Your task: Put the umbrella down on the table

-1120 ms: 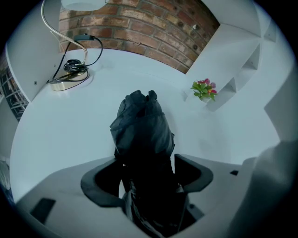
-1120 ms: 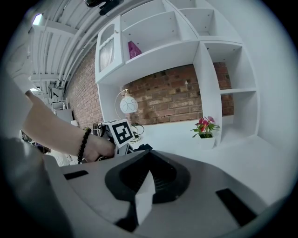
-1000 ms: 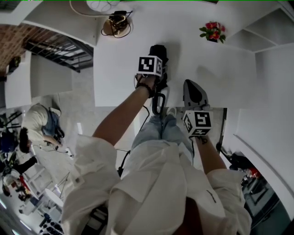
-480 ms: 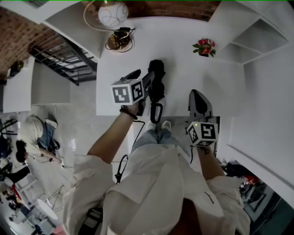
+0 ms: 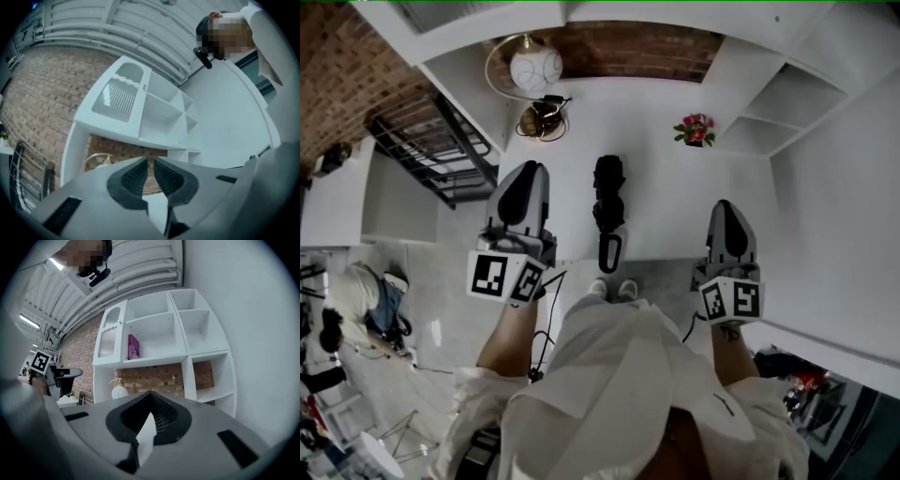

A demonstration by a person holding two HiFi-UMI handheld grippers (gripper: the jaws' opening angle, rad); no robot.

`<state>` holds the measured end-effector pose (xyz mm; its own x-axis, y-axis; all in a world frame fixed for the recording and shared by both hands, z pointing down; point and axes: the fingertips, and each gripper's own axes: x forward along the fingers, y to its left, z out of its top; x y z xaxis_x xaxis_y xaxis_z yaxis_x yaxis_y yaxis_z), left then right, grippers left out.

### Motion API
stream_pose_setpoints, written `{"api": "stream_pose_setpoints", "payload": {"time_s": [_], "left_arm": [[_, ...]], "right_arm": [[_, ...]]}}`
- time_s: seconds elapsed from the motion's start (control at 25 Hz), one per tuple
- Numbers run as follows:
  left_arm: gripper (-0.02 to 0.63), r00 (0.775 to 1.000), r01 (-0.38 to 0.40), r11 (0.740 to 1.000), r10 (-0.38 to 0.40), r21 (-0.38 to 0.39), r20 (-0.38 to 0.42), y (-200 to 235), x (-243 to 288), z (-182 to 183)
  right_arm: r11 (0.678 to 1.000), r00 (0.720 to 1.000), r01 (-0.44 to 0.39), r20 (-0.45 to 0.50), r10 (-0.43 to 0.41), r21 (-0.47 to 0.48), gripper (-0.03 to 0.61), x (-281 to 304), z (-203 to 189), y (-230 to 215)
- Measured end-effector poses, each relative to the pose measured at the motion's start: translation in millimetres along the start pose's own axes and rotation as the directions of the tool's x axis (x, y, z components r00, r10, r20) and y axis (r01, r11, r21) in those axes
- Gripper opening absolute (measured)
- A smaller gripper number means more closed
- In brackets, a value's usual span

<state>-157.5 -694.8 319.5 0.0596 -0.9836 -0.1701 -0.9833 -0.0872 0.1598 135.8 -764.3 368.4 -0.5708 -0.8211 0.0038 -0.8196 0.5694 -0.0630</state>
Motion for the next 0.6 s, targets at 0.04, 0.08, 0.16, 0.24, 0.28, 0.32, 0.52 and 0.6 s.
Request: {"api": "stream_pose_setpoints", "payload": {"time_s": [0.04, 0.08, 0.16, 0.24, 0.28, 0.32, 0.52, 0.6], "left_arm": [[0.06, 1.0, -0.01, 1.0, 0.009, 0.024, 0.03, -2, -7, 12], [0.06, 0.998, -0.022, 0.998, 0.019, 0.051, 0.053, -4, -13, 22], [0.061, 0.997, -0.037, 0.994, 0.029, 0.098, 0.078, -9, -22, 32], [0.061, 0.997, -0.03, 0.992, 0.021, 0.122, 0.078, -15, -26, 33], [0.061, 0.997, -0.024, 0.992, 0.015, 0.126, 0.074, -17, -28, 32], [0.061, 0.997, -0.019, 0.992, 0.011, 0.127, 0.07, -19, -29, 30], [0.061, 0.999, -0.02, 0.993, 0.014, 0.12, 0.05, -23, -34, 26], [0.061, 0.999, -0.025, 0.993, 0.02, 0.119, 0.043, -24, -33, 25]], "right_arm": [[1.0, 1.0, 0.001, 0.016, -0.001, -0.007, 0.018, -5, 10, -1], [1.0, 1.0, 0.003, 0.031, -0.002, -0.014, 0.018, -9, 19, -1], [0.999, 0.998, 0.008, 0.06, -0.006, -0.032, 0.018, -16, 34, -3], [0.999, 0.996, 0.018, 0.086, -0.015, -0.04, 0.018, -21, 46, -5], [0.999, 0.995, 0.024, 0.099, -0.021, -0.037, 0.017, -24, 51, -6], [0.999, 0.993, 0.03, 0.113, -0.026, -0.034, 0.018, -27, 57, -6], [0.998, 0.99, 0.041, 0.138, -0.035, -0.041, 0.017, -38, 71, -9], [0.998, 0.989, 0.05, 0.138, -0.045, -0.03, 0.017, -41, 71, -13]]}}
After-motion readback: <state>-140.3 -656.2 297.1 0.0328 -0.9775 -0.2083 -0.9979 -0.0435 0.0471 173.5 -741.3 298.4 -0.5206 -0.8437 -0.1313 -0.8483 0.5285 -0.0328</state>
